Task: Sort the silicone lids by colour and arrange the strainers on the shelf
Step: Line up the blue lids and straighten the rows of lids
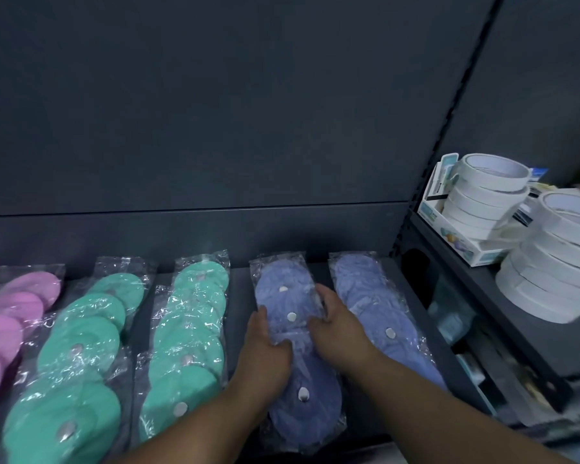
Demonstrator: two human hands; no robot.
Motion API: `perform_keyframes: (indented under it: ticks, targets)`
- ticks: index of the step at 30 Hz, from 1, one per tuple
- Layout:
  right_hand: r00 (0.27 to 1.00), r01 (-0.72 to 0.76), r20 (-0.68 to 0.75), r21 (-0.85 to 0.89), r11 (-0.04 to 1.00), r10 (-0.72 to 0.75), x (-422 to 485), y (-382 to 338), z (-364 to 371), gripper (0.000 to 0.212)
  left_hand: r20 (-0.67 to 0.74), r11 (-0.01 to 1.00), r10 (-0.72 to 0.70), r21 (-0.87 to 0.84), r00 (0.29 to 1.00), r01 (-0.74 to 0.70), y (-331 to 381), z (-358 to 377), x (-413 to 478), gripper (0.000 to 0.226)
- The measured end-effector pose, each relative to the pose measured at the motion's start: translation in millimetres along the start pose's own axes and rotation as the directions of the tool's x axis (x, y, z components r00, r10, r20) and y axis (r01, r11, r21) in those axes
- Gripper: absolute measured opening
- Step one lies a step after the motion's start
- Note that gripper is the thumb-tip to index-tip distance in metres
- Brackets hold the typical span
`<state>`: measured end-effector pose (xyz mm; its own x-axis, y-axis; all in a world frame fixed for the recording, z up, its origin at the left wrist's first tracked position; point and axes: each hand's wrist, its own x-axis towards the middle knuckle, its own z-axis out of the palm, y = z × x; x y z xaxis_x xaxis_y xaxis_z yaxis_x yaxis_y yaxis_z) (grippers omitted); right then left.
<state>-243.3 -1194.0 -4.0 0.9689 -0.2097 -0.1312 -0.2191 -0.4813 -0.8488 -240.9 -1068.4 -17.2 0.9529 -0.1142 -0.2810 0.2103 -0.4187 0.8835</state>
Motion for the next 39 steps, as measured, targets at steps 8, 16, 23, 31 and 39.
perform_keyframes:
  ticks: [8, 16, 23, 31, 39]
  targets:
    - [0.988, -0.107, -0.13, -0.172, 0.979, 0.086, -23.7, 18.9, -0.7, 0.058, 0.008, 0.999, -0.003, -0.047, 1.0, 0.003, -10.9, -6.1, -27.0, 0.043]
    - [0.978, -0.133, -0.188, -0.203, 0.97, 0.095, -51.4, 17.6, 9.9, 0.046, 0.048, 0.995, 0.003, -0.1, 0.999, 0.002, -9.6, -6.1, -50.2, 0.044]
    - [0.982, -0.094, -0.17, -0.101, 0.991, 0.075, -59.8, 15.5, 13.1, 0.049, 0.012, 0.991, -0.01, -0.133, 1.0, 0.011, -16.7, -3.4, -55.9, 0.066]
    - [0.984, -0.158, -0.094, -0.08, 0.984, 0.15, -48.6, 26.8, 7.3, 0.055, -0.049, 0.971, -0.082, -0.231, 0.995, 0.068, -19.0, 8.2, -51.6, 0.064]
    - [0.995, -0.069, -0.074, -0.052, 0.996, 0.065, -42.1, 25.3, 0.0, 0.044, -0.174, 0.969, -0.097, -0.239, 0.98, 0.053, -24.1, 19.1, -47.8, 0.058]
